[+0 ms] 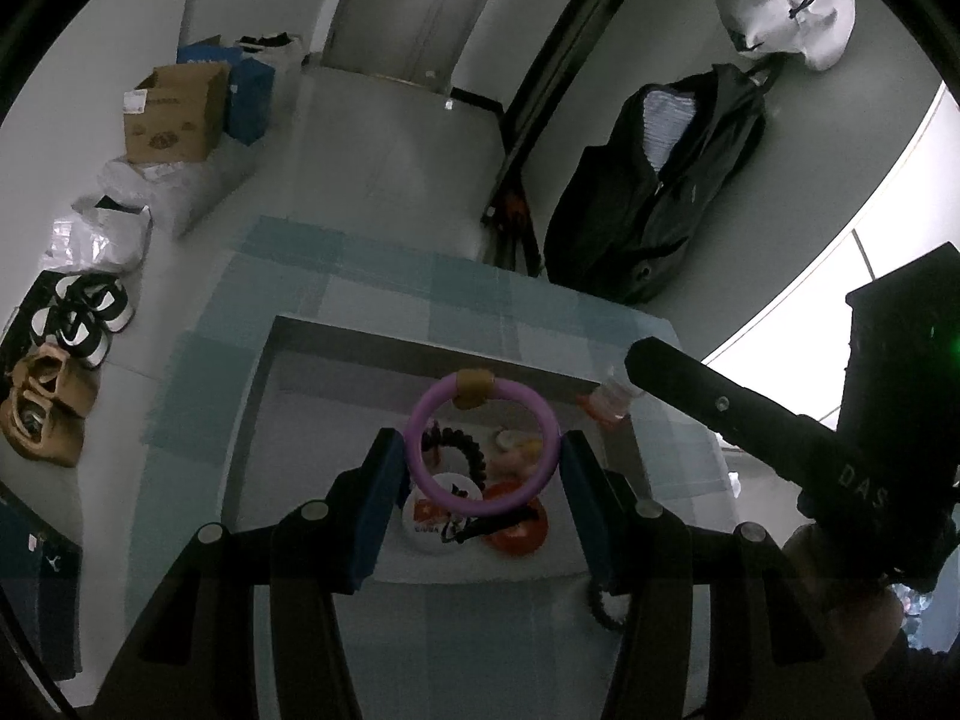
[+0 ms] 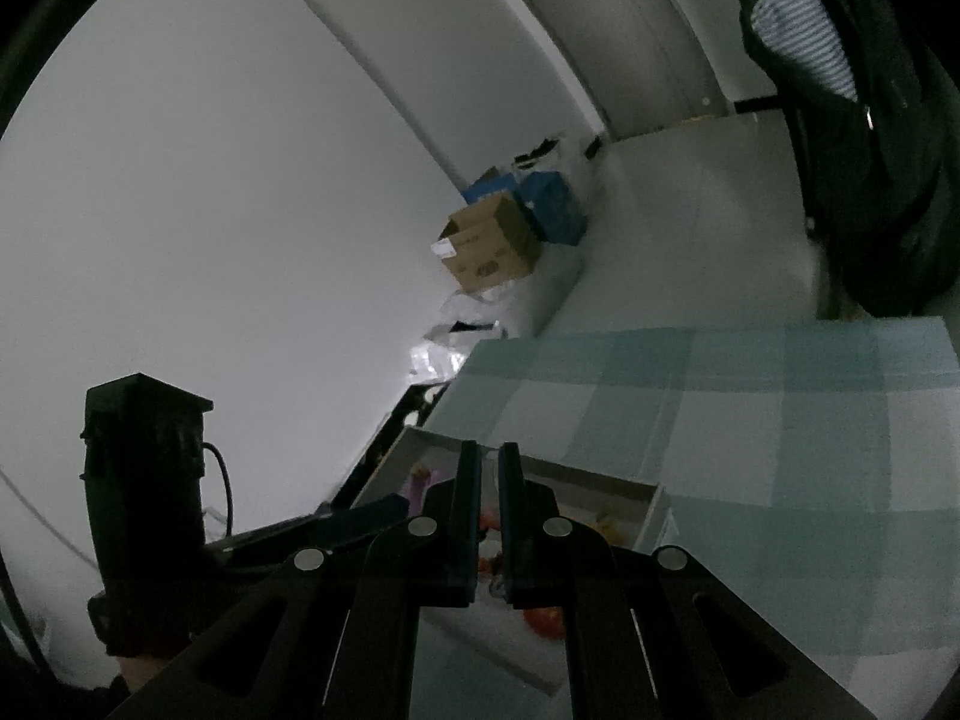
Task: Organize jewelry
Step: 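Carry the purple ring into the box with the left gripper while the right gripper drops the charm there, then grasp the light blue ring bracelet with the left gripper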
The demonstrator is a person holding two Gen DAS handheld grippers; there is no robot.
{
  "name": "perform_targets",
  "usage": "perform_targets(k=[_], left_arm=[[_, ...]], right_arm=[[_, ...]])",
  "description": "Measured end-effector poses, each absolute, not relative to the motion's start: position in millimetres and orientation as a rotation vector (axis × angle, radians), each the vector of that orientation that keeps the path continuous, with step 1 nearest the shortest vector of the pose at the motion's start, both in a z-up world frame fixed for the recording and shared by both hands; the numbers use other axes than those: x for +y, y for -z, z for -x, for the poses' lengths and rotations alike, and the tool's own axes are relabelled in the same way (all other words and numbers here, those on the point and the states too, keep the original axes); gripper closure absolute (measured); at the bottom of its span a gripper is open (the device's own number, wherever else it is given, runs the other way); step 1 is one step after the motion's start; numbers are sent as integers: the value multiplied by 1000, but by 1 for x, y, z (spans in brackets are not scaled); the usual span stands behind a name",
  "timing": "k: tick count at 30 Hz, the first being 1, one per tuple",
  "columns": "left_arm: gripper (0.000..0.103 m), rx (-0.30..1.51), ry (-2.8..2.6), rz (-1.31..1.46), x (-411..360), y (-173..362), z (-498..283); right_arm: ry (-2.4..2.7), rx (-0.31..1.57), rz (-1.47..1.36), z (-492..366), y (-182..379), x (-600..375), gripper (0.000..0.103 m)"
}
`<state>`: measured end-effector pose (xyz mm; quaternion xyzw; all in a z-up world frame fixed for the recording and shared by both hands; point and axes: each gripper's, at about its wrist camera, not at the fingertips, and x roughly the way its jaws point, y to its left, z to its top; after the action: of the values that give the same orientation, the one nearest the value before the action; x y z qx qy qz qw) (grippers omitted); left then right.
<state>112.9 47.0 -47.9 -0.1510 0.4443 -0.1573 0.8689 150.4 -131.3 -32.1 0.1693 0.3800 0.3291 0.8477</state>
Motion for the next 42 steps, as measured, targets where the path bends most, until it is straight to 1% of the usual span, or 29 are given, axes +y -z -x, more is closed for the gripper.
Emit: perform_targets(k=[7,17,19,26,27,28,29,31,35,37,39,42], left_arm=[[55,971,328,306,45,57,-121],[55,978,329,270,39,58,-122],[55,977,324,261,38,59,-122],[54,993,334,244,32,57,-121],[53,992,335,248,33,57,-121],[49,991,339,254,34,57,-121],[47,987,347,264,35,56,-120],[45,980,364,287,37,54,-117],[44,956,360,311,42,50,-108],[43,944,354,316,43,48,-103],[43,918,348,322,44,44,-98],[43,873,351,323,44,37,-86]], right_arm=[[-712,819,-372,-158,39,-133,98],[-708,875,-336,-162,50,-126,98],[-704,878,-335,-162,51,-126,96],[-664,884,-308,-158,48,-124,93],[-656,878,-305,-157,47,-126,91],[-647,866,-304,-154,43,-128,86],[-640,858,-305,-151,40,-131,82],[-619,835,-313,-146,33,-138,67],[-575,789,-322,-131,21,-153,56],[-553,772,-318,-122,17,-160,46],[-530,757,-315,-110,14,-168,40],[-501,743,-293,-95,12,-178,33]])
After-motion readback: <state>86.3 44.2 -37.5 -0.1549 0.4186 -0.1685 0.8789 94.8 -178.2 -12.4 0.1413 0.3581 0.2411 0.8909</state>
